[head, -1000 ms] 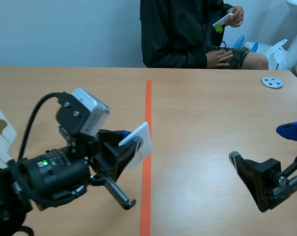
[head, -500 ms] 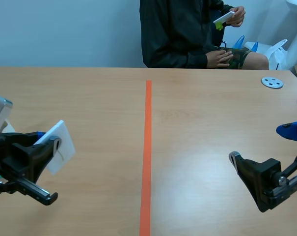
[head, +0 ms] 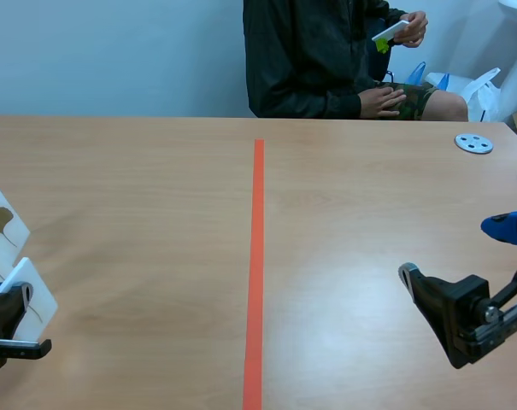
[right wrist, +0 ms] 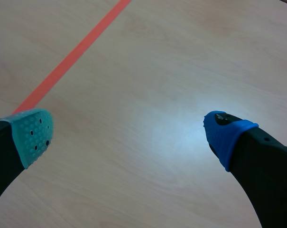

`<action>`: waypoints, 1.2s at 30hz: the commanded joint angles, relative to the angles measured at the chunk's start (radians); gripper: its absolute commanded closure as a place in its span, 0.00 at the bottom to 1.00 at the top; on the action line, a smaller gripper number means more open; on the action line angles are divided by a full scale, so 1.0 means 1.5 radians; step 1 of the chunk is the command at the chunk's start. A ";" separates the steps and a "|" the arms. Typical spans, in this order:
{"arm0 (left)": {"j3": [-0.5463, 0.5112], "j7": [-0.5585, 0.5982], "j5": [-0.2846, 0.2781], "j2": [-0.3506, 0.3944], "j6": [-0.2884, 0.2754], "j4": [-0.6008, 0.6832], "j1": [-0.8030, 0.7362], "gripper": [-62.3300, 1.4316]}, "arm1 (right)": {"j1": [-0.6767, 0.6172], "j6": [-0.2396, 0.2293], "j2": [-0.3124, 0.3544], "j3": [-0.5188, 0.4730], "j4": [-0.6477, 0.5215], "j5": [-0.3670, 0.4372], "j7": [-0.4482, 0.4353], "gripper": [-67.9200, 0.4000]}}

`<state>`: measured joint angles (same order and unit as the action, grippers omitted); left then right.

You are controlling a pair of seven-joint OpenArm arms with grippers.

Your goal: Sort the leaf by its shape. The table is split by an orange tape line. A compound leaf with several leaflets goes to the left side, a simple leaf with one blade goes to the right side. Return to the home posture when a red brick is placed on the table.

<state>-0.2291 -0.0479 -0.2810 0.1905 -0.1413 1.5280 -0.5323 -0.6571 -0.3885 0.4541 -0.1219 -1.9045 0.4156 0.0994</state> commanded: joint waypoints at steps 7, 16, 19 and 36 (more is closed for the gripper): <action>-0.010 0.044 -0.016 0.001 0.014 -0.094 0.084 0.92 | 0.008 0.002 0.000 -0.001 -0.011 0.005 -0.008 0.00; -0.013 0.062 -0.016 0.001 0.016 -0.149 0.101 0.92 | 0.008 0.002 0.000 -0.001 -0.011 0.005 -0.007 0.00; -0.013 0.063 -0.016 0.001 0.016 -0.149 0.100 0.85 | 0.008 0.002 0.000 -0.001 -0.011 0.005 -0.007 0.00; -0.042 0.058 -0.025 0.001 0.014 -0.139 0.094 0.52 | 0.008 0.002 0.000 -0.001 -0.011 0.005 -0.005 0.00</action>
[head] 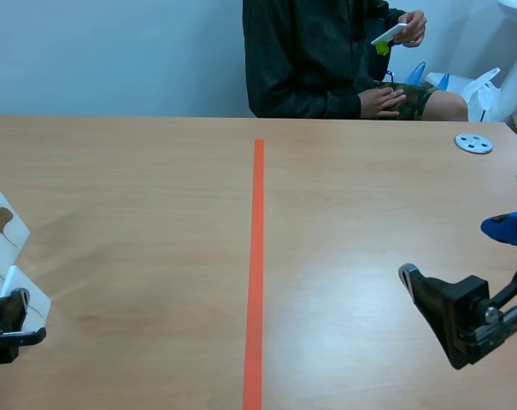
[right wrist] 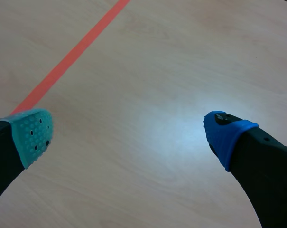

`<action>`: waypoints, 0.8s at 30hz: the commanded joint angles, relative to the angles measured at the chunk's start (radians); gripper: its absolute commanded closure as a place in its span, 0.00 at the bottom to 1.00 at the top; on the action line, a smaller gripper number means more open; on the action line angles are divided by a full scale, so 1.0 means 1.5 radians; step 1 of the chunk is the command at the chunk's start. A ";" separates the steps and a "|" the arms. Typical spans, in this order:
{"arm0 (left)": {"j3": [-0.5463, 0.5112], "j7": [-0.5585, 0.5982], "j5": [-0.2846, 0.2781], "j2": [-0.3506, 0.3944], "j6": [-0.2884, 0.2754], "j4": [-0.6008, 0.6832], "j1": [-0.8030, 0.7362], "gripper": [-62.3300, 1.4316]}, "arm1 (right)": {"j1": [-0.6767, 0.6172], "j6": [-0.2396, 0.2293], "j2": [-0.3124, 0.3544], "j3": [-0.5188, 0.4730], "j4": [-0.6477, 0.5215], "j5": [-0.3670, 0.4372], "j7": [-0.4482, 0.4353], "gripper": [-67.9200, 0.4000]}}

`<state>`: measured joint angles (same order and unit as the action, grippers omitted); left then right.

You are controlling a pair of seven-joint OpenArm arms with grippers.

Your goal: Sort the leaf by its shape. The table is split by an orange tape line. A compound leaf with several leaflets goes to the left side, a simple leaf with one blade goes to the right side. Return to the home posture when a red brick is placed on the table.

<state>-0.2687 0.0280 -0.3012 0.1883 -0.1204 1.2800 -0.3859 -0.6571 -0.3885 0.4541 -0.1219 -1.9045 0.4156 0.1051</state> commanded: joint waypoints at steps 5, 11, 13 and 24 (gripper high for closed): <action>-0.063 -0.037 -0.094 0.006 -0.028 0.095 -0.046 0.36 | 0.008 0.002 0.000 -0.001 -0.011 0.005 -0.009 0.00; -0.131 -0.094 -0.196 0.006 -0.119 0.218 -0.127 0.36 | 0.008 0.002 0.000 -0.001 -0.011 0.005 -0.009 0.00; -0.158 -0.117 -0.232 0.006 -0.166 0.264 -0.148 0.36 | 0.008 0.002 0.000 -0.001 -0.011 0.005 -0.009 0.00; -0.246 -0.184 -0.325 0.006 -0.384 0.501 -0.178 0.00 | 0.008 0.002 0.000 -0.001 -0.011 0.005 -0.009 0.00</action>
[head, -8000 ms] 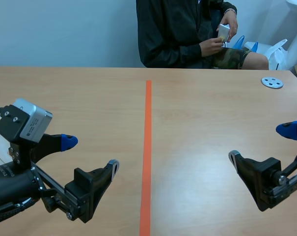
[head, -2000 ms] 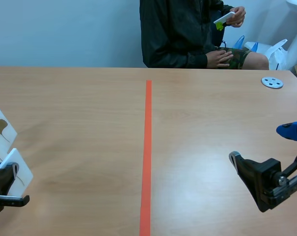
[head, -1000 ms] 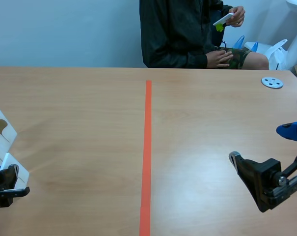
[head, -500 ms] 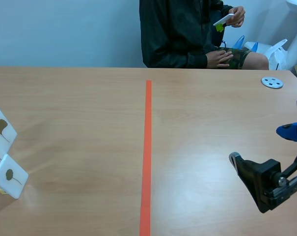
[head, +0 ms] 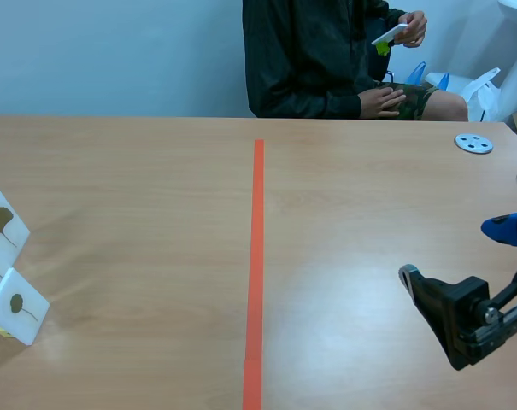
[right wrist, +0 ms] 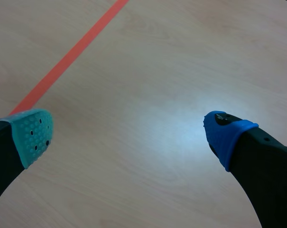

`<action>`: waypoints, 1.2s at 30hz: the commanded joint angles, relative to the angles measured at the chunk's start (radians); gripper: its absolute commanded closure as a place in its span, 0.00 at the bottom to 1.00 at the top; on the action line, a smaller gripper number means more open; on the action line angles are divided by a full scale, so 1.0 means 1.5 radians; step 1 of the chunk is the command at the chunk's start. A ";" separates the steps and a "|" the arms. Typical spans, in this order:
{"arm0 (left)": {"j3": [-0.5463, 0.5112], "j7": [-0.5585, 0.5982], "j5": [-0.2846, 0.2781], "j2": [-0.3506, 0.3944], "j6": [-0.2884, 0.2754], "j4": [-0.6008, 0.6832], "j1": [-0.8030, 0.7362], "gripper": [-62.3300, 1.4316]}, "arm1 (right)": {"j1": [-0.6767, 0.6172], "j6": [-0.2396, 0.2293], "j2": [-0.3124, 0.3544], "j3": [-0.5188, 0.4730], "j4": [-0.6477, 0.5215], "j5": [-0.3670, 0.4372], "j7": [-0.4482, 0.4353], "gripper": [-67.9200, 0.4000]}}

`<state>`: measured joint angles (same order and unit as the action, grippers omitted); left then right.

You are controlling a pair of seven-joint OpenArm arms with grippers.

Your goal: Sort the leaf by its shape. The table is split by an orange tape line. A compound leaf with several leaflets goes to the left side, a simple leaf with one blade goes to the right side. Return to the home posture when a red brick is placed on the table.

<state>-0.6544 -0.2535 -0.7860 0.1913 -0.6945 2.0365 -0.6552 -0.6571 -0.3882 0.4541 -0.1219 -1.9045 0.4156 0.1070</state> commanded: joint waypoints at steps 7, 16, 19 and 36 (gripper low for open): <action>0.089 -0.011 0.062 0.004 -0.001 0.016 0.003 0.00 | 0.008 0.002 0.000 -0.001 -0.011 0.005 -0.010 0.00; 0.260 -0.008 0.202 0.004 -0.001 0.016 0.027 0.00 | 0.008 0.002 0.000 -0.001 -0.011 0.005 -0.011 0.00; 0.305 -0.004 0.246 0.004 0.039 0.016 0.042 0.00 | 0.008 0.002 0.000 -0.001 -0.011 0.005 -0.013 0.00; 0.428 0.036 0.331 0.004 0.142 -0.181 0.131 0.00 | 0.008 0.002 0.000 -0.001 -0.011 0.005 -0.013 0.00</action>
